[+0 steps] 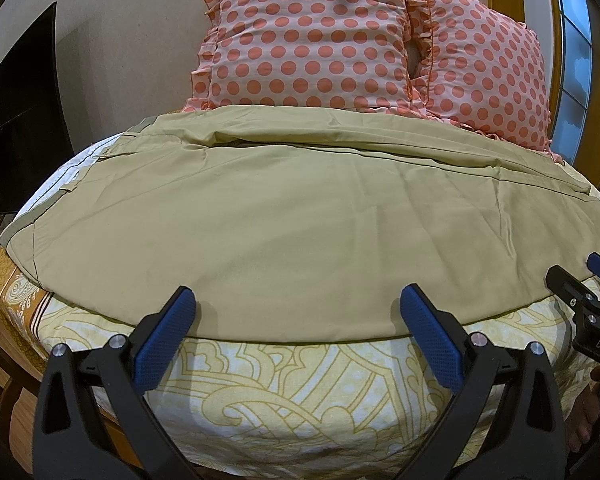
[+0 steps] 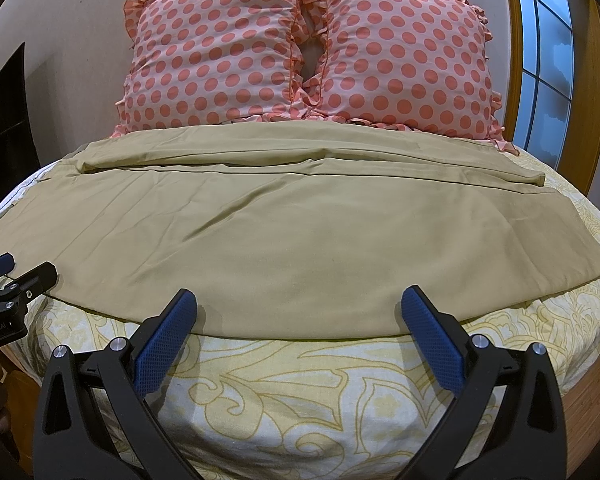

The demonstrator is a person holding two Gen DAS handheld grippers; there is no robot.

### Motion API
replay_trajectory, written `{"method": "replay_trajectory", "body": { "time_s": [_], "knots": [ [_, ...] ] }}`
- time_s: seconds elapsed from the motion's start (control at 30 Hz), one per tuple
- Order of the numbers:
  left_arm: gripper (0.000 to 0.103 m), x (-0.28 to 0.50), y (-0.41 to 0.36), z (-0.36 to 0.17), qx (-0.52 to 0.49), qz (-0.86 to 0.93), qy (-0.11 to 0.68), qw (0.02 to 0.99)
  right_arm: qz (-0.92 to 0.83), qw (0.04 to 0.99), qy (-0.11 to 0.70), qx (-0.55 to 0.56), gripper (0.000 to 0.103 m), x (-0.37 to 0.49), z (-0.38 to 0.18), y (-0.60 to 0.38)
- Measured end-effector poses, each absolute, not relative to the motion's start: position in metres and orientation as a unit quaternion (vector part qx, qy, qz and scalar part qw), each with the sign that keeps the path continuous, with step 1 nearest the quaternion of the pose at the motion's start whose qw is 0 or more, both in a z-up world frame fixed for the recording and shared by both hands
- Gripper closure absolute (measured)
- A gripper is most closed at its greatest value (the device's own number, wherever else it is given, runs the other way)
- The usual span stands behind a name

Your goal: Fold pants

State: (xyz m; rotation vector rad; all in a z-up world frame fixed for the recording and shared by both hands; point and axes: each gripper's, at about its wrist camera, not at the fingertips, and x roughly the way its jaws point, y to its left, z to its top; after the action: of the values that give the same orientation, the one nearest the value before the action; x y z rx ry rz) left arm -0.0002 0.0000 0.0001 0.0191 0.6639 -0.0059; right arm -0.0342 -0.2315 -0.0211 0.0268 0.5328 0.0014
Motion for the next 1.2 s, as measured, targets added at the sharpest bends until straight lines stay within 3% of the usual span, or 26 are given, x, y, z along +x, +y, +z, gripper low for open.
{"method": "replay_trajectory", "body": {
  "time_s": [1.2],
  "knots": [
    [0.002,-0.0002,-0.0001,0.0002,0.010,-0.003,0.324,0.946,0.001,0.966,0.257,0.014,0.001,-0.0353,-0.0198,-0.2337]
  ]
}}
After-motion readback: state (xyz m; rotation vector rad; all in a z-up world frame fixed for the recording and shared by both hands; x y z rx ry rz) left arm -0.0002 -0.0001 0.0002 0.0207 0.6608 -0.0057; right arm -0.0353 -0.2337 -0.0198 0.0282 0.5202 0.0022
